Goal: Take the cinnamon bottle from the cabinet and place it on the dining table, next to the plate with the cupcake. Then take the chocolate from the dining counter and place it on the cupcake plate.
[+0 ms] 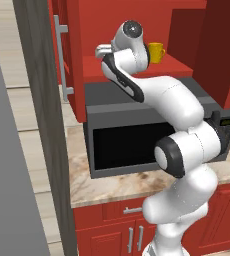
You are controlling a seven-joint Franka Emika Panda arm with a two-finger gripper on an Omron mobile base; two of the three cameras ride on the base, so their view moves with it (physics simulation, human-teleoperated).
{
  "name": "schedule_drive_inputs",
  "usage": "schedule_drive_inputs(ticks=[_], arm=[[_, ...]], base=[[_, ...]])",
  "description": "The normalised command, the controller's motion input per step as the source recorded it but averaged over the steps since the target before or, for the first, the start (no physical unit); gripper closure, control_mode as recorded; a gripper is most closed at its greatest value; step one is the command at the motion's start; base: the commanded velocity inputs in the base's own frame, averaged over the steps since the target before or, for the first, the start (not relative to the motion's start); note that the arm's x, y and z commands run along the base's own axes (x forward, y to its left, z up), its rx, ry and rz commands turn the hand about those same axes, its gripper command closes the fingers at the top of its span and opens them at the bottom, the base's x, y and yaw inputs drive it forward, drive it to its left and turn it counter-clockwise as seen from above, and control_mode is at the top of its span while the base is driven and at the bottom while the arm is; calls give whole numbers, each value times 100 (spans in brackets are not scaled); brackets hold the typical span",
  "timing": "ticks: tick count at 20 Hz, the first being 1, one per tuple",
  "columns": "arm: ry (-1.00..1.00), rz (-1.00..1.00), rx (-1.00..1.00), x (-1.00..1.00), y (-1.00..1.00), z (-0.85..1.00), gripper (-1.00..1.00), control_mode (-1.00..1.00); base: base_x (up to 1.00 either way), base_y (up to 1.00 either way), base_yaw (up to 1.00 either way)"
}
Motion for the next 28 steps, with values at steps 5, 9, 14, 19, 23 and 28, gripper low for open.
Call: schedule_drive_inputs(ticks=[5, 9, 14, 19, 23, 28], arm=[[-1, 0, 2, 21, 0, 0, -100, -100], [-2, 0, 1, 16, 0, 0, 100, -100], [0, 0, 0, 6, 0, 0, 100, -100], [-2, 0, 0, -39, 0, 0, 100, -100], [-11, 4, 0, -100, 0, 0, 100, -100], [-4, 1, -1, -100, -2, 0, 100, -100]], base=[[0, 0, 0], [0, 0, 0], [0, 0, 0], [0, 0, 0], [0, 0, 0], [0, 0, 0]])
